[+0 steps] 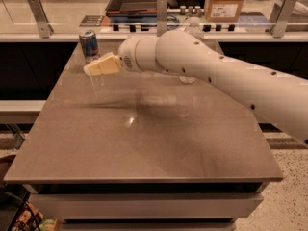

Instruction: Knock redbull can over

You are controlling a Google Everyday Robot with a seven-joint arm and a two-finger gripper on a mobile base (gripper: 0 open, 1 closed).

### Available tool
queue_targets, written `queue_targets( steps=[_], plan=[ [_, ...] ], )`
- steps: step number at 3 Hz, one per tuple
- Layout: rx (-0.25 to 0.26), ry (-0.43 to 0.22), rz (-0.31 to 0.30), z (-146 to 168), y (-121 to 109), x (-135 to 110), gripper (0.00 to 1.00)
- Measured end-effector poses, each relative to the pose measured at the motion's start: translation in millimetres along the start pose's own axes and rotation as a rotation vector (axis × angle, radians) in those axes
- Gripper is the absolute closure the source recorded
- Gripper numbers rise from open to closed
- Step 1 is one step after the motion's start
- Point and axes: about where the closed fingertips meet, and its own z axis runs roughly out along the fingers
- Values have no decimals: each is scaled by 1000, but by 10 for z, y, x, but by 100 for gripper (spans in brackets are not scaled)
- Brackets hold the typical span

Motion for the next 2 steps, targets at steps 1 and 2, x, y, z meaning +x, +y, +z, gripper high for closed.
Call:
queue_targets(
  steps=[1, 2],
  plan=[
    [-16, -73, 18, 312, 66, -90, 0],
    [7, -150, 30, 548, 28, -248, 0]
  ],
)
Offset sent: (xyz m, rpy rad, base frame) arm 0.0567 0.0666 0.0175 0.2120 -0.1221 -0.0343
